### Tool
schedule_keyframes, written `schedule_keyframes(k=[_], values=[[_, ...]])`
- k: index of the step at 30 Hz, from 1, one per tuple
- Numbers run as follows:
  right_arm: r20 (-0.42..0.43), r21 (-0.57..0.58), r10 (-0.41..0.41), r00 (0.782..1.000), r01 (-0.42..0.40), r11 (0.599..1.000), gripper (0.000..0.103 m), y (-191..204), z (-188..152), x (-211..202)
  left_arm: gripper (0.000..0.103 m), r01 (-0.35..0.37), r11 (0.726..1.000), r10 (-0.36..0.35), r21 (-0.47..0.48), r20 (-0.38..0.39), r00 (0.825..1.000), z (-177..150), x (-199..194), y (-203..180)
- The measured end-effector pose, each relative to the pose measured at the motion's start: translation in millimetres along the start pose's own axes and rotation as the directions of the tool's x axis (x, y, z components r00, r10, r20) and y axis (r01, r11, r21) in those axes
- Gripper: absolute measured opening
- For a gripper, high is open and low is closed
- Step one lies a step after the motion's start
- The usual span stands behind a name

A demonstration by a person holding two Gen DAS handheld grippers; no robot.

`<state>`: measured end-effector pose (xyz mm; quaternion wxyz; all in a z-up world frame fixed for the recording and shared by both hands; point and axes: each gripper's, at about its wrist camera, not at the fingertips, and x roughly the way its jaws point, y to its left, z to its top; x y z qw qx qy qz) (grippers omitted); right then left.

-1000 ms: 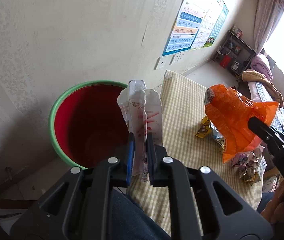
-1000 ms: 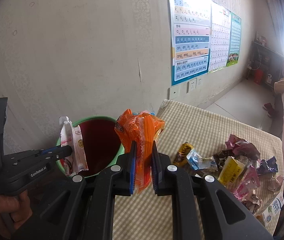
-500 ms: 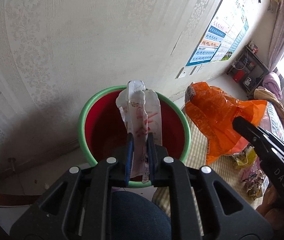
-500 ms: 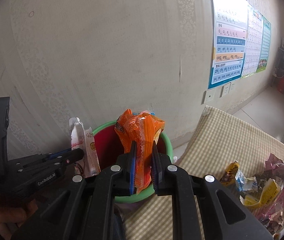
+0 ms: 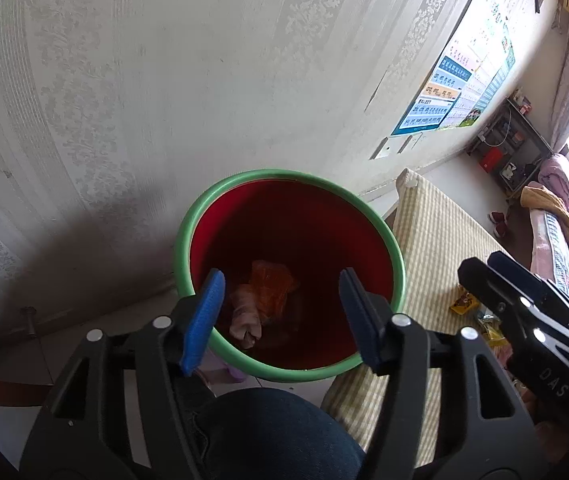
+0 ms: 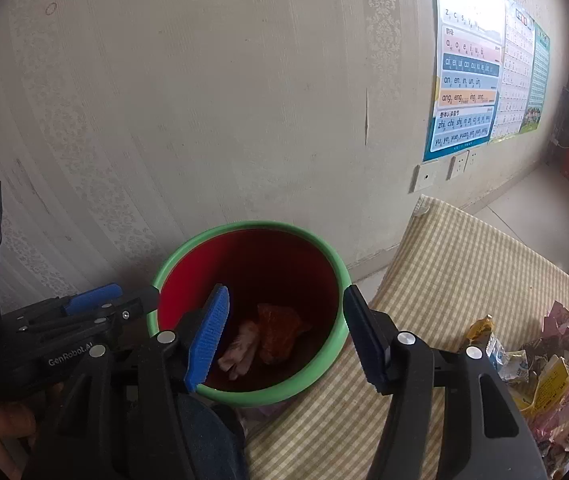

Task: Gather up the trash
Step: 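Open the left tool over the bucket while the right tool releases the orange bag, then move both open tools back over the wrapper pile on the table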

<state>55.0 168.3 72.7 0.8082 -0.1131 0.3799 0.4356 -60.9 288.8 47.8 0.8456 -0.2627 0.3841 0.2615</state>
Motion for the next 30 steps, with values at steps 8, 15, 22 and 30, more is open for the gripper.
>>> schedule_keyframes(k=[8,15,22,30], values=[[0.013,0.025,-0.017,1.000,0.017,1.000,0.067,-13.4,-12.5,-22.9,0.081,0.013,1.000,-0.014,0.025,0.016,1.000,-0.6,-10.1,-14.5],[0.023,0.065,-0.057,0.998,0.055,0.996,0.070,-32.3,-25.9,-49.5,0.090,0.050,0.996,-0.051,0.080,0.007,0.999,-11.9,-16.0,-46.2],[0.031,0.149,-0.156,0.987,0.150,0.978,0.076,-76.4,-51.6,-88.0,0.096,0.092,0.985,-0.091,0.147,-0.011,0.996,-30.6,-19.7,-89.2],[0.021,0.241,-0.269,0.963,0.256,0.936,0.078,-130.1,-91.3,-137.6,0.097,0.157,0.957,-0.150,0.244,-0.048,0.988,-55.9,-18.2,-148.8]])
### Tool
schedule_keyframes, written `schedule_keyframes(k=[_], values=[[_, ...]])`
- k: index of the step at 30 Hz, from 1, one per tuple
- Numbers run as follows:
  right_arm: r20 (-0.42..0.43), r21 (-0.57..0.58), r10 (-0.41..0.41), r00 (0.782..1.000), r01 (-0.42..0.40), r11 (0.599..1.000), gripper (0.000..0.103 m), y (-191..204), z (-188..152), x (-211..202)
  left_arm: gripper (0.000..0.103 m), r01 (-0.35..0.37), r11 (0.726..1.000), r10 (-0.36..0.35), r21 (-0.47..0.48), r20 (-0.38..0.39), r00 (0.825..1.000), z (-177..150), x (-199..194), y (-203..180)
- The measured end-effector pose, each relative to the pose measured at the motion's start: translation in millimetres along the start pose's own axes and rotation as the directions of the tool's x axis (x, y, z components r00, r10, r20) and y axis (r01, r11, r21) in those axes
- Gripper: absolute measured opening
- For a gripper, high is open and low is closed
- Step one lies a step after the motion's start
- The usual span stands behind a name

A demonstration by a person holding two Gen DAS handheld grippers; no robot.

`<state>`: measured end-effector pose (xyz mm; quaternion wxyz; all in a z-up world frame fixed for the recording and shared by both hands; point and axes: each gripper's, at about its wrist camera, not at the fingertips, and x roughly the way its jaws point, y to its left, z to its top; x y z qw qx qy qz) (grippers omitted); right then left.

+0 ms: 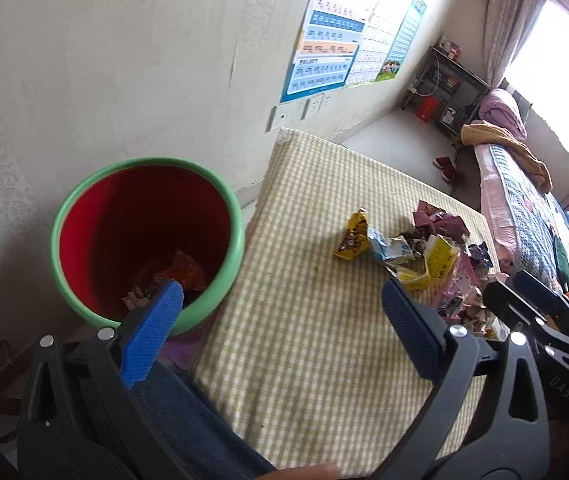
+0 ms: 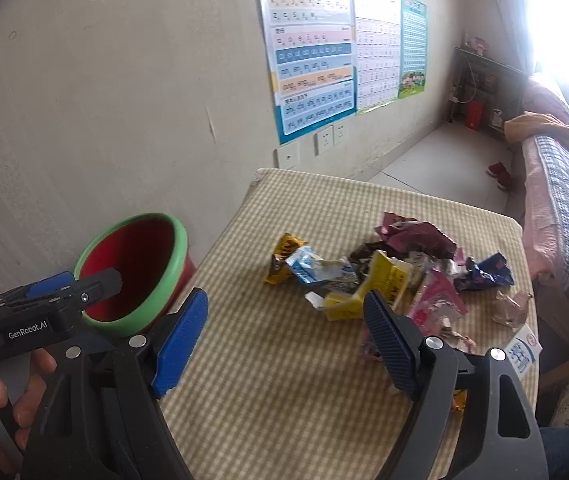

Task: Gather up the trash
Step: 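Move both open tools back over the wrapper pile on the table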

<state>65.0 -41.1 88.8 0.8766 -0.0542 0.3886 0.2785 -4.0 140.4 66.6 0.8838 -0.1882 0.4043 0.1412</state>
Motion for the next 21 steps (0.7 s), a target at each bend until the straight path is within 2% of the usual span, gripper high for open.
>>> schedule_keyframes(k=[8,21], values=[[0.016,0.082,-0.085,0.996,0.084,0.993,0.078,-56.4,-21.5,-31.2,0.097,0.054,0.995,-0.052,0.086,-0.016,0.998,-8.4,3.7,-55.2],[-0.037,0.215,-0.193,0.981,0.196,0.957,0.078,-131.2,-54.9,-44.0,0.097,0.114,0.978,-0.102,0.175,-0.074,0.992,-18.8,22.2,-105.0]])
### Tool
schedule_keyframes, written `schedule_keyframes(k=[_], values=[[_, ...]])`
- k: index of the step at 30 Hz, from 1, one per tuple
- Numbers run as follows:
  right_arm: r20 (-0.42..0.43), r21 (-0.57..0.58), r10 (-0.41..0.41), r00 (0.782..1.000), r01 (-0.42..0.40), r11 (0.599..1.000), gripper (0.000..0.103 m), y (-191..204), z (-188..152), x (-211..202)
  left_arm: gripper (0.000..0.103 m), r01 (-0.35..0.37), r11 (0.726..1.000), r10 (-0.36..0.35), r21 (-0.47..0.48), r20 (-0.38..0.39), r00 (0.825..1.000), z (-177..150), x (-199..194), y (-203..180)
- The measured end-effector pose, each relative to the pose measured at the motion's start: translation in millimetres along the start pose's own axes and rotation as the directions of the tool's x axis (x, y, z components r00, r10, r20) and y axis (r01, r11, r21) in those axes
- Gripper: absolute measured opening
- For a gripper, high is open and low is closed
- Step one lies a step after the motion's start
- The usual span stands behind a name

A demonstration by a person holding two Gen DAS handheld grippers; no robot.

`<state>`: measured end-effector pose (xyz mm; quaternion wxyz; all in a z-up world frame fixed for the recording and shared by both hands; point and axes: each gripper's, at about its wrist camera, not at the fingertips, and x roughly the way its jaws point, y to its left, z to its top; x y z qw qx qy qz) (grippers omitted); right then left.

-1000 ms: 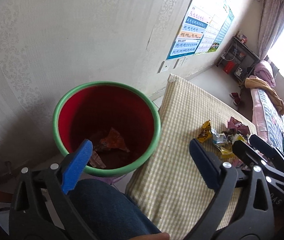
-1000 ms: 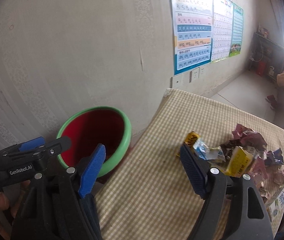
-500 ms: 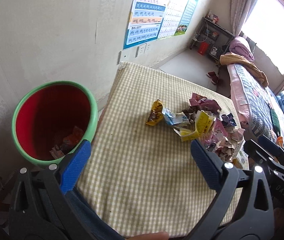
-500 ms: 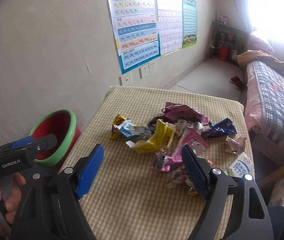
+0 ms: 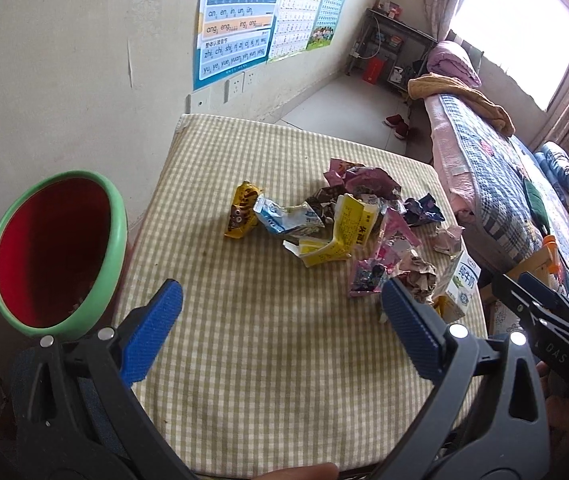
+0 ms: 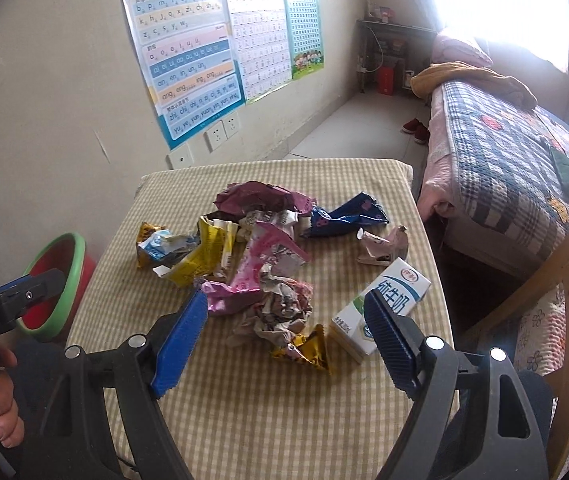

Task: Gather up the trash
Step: 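Move both open tools back over the wrapper pile on the table, then grasp the yellow wrapper with the left tool while the right tool grasps crumpled paper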

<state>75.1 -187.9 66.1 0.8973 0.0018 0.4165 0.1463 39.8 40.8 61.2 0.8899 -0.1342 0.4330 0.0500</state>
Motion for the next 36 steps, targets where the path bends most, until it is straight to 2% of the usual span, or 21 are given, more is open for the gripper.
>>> schedule_keyframes(k=[7,13,23,32,34,36], values=[[-0.059,0.018,0.004,0.998,-0.003,1.000,0.078,-11.3,-7.9,18.7,0.097,0.025,0.999,-0.024,0.042,-0.026,0.999,1.7,16.5,-17.6],[-0.091,-0.003,0.015,0.996,-0.016,1.000,0.078,-7.7,-6.6,36.3,0.097,0.042,0.998,-0.039,0.043,-0.060,0.997,3.9,36.9,-18.3],[-0.159,-0.020,0.023,0.987,-0.027,0.999,0.077,-3.4,-1.0,77.1,0.096,0.029,0.998,-0.021,0.064,-0.126,0.992,13.3,87.0,-17.4],[-0.210,-0.016,0.018,0.977,-0.022,1.000,0.076,-8.3,-1.3,105.2,0.071,0.024,0.986,0.008,0.162,-0.193,0.981,20.3,140.8,-28.6],[-0.221,-0.014,0.020,0.975,-0.024,1.000,0.075,-9.5,-1.8,110.1,0.058,0.030,0.985,0.008,0.173,-0.213,0.977,19.5,151.0,-29.9],[-0.230,-0.010,0.026,0.973,-0.029,1.000,0.070,-10.2,-2.0,114.2,0.052,0.036,0.984,0.004,0.176,-0.224,0.975,18.6,157.4,-30.8]])
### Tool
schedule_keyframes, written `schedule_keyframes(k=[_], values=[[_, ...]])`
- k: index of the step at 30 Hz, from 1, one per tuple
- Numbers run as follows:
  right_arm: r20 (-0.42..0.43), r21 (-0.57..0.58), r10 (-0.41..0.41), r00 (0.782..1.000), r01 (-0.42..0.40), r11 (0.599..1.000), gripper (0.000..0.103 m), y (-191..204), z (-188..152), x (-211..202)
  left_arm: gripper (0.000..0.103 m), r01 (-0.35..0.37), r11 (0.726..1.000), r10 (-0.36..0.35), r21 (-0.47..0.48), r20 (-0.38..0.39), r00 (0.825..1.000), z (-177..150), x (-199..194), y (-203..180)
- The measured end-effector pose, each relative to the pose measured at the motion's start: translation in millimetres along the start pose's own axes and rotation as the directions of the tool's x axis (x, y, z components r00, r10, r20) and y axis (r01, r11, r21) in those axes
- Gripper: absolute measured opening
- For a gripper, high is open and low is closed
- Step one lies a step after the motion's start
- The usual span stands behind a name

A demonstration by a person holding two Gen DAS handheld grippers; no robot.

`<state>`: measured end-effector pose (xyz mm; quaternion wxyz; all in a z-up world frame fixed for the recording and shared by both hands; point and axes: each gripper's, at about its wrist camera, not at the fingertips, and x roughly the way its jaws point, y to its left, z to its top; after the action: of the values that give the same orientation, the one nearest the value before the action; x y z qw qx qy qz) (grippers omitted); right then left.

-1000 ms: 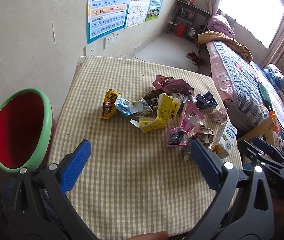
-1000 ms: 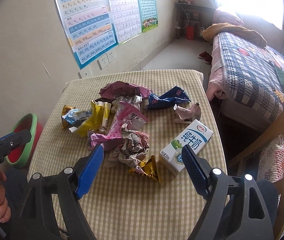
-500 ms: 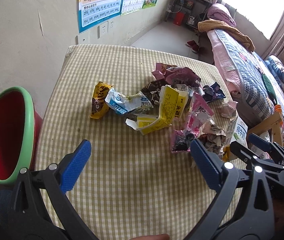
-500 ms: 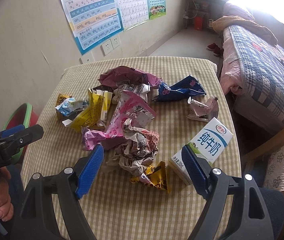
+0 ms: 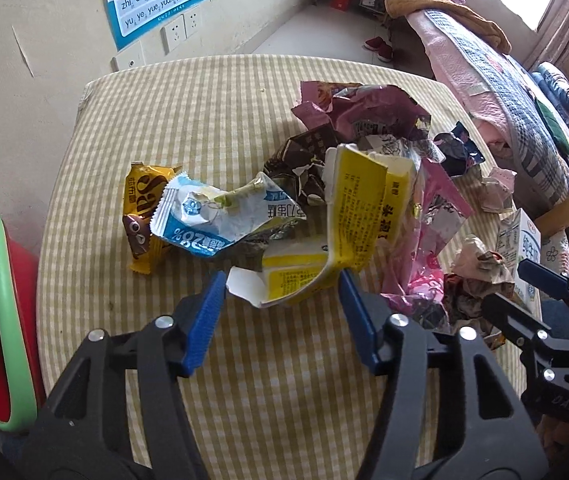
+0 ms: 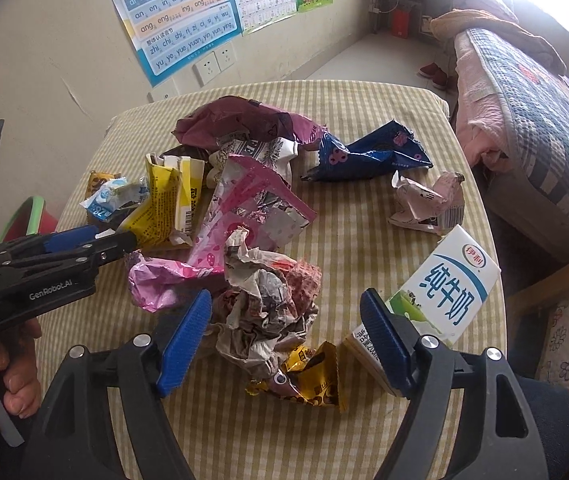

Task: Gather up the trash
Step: 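Grasp the yellow wrapper with the left tool while the right tool grasps crumpled paper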

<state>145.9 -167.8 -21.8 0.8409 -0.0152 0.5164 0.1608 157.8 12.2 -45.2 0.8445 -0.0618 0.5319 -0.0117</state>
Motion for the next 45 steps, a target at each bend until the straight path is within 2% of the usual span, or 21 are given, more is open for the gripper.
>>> schedule_keyframes(k=[1,3,6,12,24,25,30,32,34,35,45], values=[[-0.006,0.001,0.004,1.000,-0.004,1.000,0.068,0.1,0.2,2.3,0.045,0.011,1.000,-0.011,0.000,-0.002,1.000,0.5,2.2,-0.5],[-0.021,0.003,0.015,1.000,-0.015,1.000,0.056,-0.4,0.0,6.9,0.033,0.017,1.000,-0.017,0.000,-0.018,1.000,0.9,6.5,-0.5],[-0.042,0.003,0.037,0.998,-0.037,0.999,0.039,0.0,-1.9,12.0,0.026,0.034,0.999,-0.034,0.003,-0.015,0.999,-0.2,6.0,-0.2],[-0.031,0.006,0.060,0.998,-0.060,0.998,0.034,1.2,-4.8,5.6,0.019,0.064,0.998,-0.064,0.007,0.023,0.998,-3.9,-7.8,-1.2],[0.033,-0.012,0.072,0.997,-0.072,0.997,0.033,11.0,-4.8,-26.4,0.017,0.109,0.994,-0.107,-0.016,0.069,0.992,-15.7,-46.6,4.7],[0.037,-0.011,0.073,0.997,-0.073,0.997,0.033,10.8,-5.2,-28.6,0.004,0.109,0.994,-0.108,-0.018,0.066,0.992,-18.2,-49.3,5.6],[0.041,-0.012,0.067,0.997,-0.067,0.998,0.033,12.9,-11.5,-34.1,0.005,0.097,0.995,-0.096,-0.013,0.045,0.994,-36.2,-56.7,7.3],[0.041,-0.013,0.066,0.997,-0.065,0.998,0.033,13.8,-14.0,-34.9,0.013,0.097,0.995,-0.096,-0.023,0.044,0.994,-40.2,-59.2,9.8],[0.043,-0.017,0.066,0.997,-0.065,0.998,0.033,14.6,-14.9,-36.0,0.049,0.106,0.993,-0.103,-0.046,0.056,0.993,-41.6,-63.4,13.3],[0.043,-0.018,0.066,0.997,-0.065,0.998,0.033,14.3,-14.6,-36.0,0.053,0.111,0.993,-0.108,-0.051,0.065,0.992,-41.3,-65.3,14.0],[0.043,0.000,0.065,0.997,-0.066,0.998,0.033,7.6,-10.1,-30.7,0.055,0.081,0.997,-0.081,-0.002,0.048,0.996,-22.8,-44.5,1.9]])
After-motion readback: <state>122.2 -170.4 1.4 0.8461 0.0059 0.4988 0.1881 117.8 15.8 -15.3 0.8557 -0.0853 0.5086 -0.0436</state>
